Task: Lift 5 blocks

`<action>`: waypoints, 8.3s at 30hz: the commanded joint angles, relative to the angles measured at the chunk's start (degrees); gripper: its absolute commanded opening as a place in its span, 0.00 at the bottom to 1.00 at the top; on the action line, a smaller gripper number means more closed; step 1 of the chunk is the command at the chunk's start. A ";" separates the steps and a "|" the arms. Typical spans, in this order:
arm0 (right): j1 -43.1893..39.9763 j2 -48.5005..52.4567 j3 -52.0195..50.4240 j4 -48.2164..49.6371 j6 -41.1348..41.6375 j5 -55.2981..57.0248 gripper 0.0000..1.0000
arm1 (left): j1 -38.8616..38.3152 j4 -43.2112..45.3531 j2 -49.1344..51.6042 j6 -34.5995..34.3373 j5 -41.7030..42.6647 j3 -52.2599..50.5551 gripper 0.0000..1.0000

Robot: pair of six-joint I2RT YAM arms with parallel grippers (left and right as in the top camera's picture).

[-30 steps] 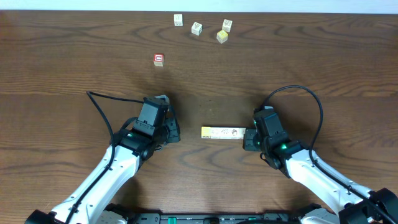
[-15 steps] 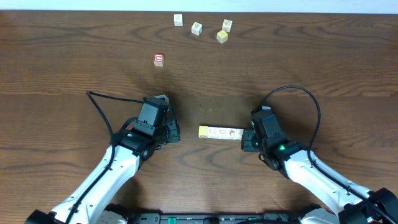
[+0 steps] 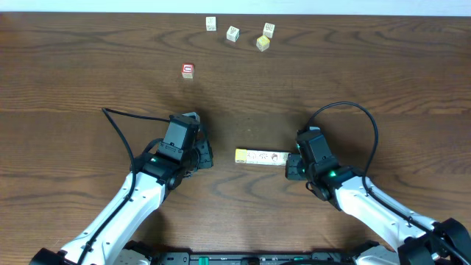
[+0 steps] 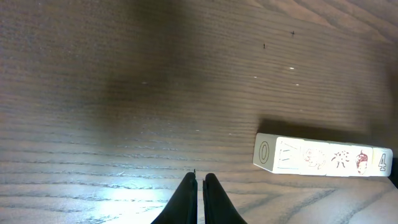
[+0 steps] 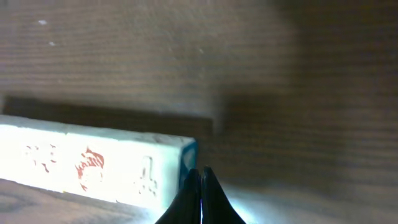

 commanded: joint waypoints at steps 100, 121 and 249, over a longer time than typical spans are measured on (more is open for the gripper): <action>0.50 5.01 0.13 6.71 -1.88 -2.64 0.01 | -5.16 15.43 16.17 2.43 6.60 -1.66 0.07; 0.55 5.01 0.13 7.39 -2.95 -6.12 0.01 | -6.93 15.47 17.18 0.07 0.76 -1.66 0.07; 0.55 5.01 0.13 6.43 -3.85 -6.86 0.01 | -6.82 15.67 15.87 6.40 5.81 -1.62 0.07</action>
